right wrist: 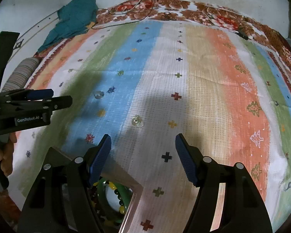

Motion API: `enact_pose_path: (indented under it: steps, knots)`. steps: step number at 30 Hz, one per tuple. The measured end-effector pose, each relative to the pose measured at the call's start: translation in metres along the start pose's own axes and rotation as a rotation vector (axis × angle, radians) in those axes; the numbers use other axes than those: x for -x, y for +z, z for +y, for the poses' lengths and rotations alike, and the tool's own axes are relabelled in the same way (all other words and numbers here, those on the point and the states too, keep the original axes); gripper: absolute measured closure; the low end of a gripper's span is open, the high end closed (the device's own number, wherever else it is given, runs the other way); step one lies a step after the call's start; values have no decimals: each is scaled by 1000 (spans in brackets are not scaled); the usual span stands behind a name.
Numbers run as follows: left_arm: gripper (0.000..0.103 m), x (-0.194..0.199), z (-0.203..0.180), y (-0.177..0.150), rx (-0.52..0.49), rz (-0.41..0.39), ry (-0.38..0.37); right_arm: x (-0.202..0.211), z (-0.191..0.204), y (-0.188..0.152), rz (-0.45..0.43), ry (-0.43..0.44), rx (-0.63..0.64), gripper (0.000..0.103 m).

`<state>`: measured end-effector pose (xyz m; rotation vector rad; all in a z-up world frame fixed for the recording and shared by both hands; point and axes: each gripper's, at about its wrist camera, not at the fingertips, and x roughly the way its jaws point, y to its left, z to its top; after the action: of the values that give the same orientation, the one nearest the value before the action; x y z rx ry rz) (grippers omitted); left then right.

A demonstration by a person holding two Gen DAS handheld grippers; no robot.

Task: Organize jewelry
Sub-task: 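Move the right tool toward the silver ring charm while the left tool approaches the silver cube bead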

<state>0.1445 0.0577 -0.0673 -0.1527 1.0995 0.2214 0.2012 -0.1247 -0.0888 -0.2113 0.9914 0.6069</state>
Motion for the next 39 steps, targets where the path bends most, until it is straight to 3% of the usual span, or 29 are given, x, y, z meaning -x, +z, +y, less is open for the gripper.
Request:
enact_pose_path:
  steps: [10, 39]
  knots:
    - [37, -15, -1, 6, -12, 20, 11, -8, -8, 6, -3, -7, -16, 35]
    - [37, -65, 3, 30, -18, 85, 12, -59, -3, 21, 100, 19, 47, 35]
